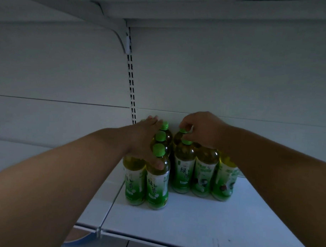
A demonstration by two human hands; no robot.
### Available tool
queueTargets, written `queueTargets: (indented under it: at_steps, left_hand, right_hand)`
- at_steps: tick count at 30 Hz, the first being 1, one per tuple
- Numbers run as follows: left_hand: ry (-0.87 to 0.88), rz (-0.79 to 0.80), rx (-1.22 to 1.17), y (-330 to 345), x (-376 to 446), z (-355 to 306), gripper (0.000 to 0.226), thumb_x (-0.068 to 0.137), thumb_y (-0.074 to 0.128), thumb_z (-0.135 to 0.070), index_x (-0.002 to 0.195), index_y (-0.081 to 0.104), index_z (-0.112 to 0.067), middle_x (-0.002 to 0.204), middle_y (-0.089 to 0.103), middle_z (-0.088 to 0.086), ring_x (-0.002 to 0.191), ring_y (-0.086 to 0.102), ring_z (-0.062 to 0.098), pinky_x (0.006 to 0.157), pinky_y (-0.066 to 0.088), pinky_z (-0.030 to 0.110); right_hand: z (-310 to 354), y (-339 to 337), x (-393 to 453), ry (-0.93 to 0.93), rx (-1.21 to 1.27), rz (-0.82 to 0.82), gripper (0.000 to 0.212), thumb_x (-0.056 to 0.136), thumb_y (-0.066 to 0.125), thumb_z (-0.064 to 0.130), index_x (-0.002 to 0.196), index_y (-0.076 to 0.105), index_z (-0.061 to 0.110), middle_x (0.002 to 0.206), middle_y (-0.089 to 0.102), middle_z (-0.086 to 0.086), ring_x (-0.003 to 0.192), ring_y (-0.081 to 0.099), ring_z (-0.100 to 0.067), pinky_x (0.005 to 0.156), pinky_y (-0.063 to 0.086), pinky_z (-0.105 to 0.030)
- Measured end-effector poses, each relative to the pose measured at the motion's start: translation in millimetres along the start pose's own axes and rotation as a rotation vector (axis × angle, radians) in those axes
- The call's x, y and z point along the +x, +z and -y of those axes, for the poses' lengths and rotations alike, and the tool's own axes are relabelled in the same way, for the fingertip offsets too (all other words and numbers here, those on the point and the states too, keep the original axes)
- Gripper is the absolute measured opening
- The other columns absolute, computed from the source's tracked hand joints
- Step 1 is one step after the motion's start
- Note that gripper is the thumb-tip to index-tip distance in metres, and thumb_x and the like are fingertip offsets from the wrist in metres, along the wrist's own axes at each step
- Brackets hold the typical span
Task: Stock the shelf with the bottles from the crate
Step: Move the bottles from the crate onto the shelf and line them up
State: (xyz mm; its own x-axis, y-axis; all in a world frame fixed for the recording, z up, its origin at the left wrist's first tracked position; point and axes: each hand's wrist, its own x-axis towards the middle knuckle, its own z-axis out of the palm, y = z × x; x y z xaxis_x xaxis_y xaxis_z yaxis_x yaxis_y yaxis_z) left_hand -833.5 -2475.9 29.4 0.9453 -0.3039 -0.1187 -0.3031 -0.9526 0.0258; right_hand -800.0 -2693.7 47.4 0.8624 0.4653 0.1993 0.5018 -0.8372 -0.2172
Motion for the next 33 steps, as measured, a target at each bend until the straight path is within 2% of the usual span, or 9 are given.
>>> queueTargets:
  at_steps: [3,6,8,12,19,24,28,31,33]
  left_hand:
    - [0.018,-0.013,0.047,-5.9,8.0,-23.7,0.142,0.063,0.073,-0.077,0.157,-0.017,-0.019,0.164,-0.023,-0.002,0.151,-0.014,0.015,0.122,0.006,0.039]
    - [-0.017,0.063,0.084,1.1,15.4,-36.4,0.141,0.064,0.07,-0.079,0.157,-0.015,-0.015,0.164,-0.024,0.002,0.151,-0.016,0.019,0.122,0.005,0.043]
    - [-0.041,0.078,0.076,8.7,18.9,-37.1,0.141,0.064,0.07,-0.08,0.158,-0.012,-0.013,0.164,-0.022,0.003,0.152,-0.015,0.02,0.123,0.007,0.045]
    - [-0.042,0.067,0.073,13.8,19.1,-32.6,0.143,0.062,0.071,-0.08,0.158,-0.011,-0.013,0.164,-0.023,0.002,0.152,-0.015,0.019,0.124,0.009,0.045]
    - [-0.02,0.049,0.054,14.0,16.7,-34.6,0.14,0.066,0.071,-0.077,0.158,-0.011,-0.013,0.165,-0.021,0.002,0.152,-0.015,0.019,0.124,0.008,0.043]
    - [-0.029,0.055,0.059,13.7,18.0,-33.8,0.14,0.066,0.071,-0.078,0.158,-0.012,-0.013,0.165,-0.022,0.001,0.152,-0.016,0.017,0.124,0.007,0.042]
    - [-0.037,0.054,0.055,13.6,19.5,-34.1,0.14,0.065,0.07,-0.078,0.158,-0.012,-0.014,0.165,-0.021,0.0,0.152,-0.015,0.017,0.124,0.008,0.043]
    - [-0.035,0.046,0.045,12.2,18.8,-33.8,0.138,0.067,0.069,-0.078,0.159,-0.01,-0.014,0.165,-0.019,0.001,0.152,-0.014,0.017,0.123,0.007,0.042]
    - [-0.024,0.041,0.035,11.2,17.9,-34.7,0.135,0.068,0.069,-0.078,0.159,-0.009,-0.014,0.166,-0.017,0.001,0.152,-0.012,0.018,0.123,0.007,0.04]
  right_hand:
    - [-4.2,4.8,1.6,0.023,-0.17,0.095,0.042,0.093,0.066,0.037,0.131,0.061,0.022,0.128,0.061,-0.002,0.117,0.056,-0.023,0.085,0.038,-0.026]
    - [-4.9,13.3,3.0,0.04,-0.217,0.168,0.047,0.09,0.068,0.038,0.134,0.058,0.025,0.13,0.061,-0.003,0.119,0.057,-0.026,0.094,0.047,-0.035]
    - [-4.8,17.5,3.7,0.046,-0.222,0.177,0.048,0.089,0.069,0.04,0.134,0.057,0.027,0.13,0.062,-0.002,0.118,0.057,-0.027,0.097,0.047,-0.039]
    - [-3.0,20.4,5.9,0.067,-0.167,0.148,0.044,0.088,0.073,0.032,0.129,0.062,0.02,0.123,0.063,-0.006,0.114,0.059,-0.028,0.084,0.046,-0.032]
    - [3.3,21.4,12.0,0.064,-0.191,0.151,0.041,0.088,0.075,0.031,0.123,0.063,0.014,0.117,0.063,-0.008,0.109,0.059,-0.027,0.077,0.041,-0.03]
    - [2.3,23.6,15.0,0.067,-0.193,0.141,0.04,0.086,0.076,0.031,0.12,0.064,0.014,0.114,0.064,-0.008,0.104,0.059,-0.026,0.076,0.043,-0.031]
    - [-0.3,23.6,13.3,0.074,-0.176,0.138,0.047,0.085,0.077,0.035,0.125,0.061,0.016,0.117,0.063,-0.007,0.109,0.059,-0.027,0.078,0.043,-0.03]
    - [-10.6,14.2,7.1,0.114,-0.061,0.124,0.06,0.081,0.081,0.038,0.133,0.055,0.021,0.121,0.063,-0.005,0.108,0.059,-0.025,0.082,0.046,-0.03]
    - [-21.2,3.3,-1.0,0.139,0.006,0.105,0.061,0.08,0.082,0.037,0.133,0.055,0.023,0.121,0.065,-0.003,0.106,0.061,-0.023,0.084,0.049,-0.031]
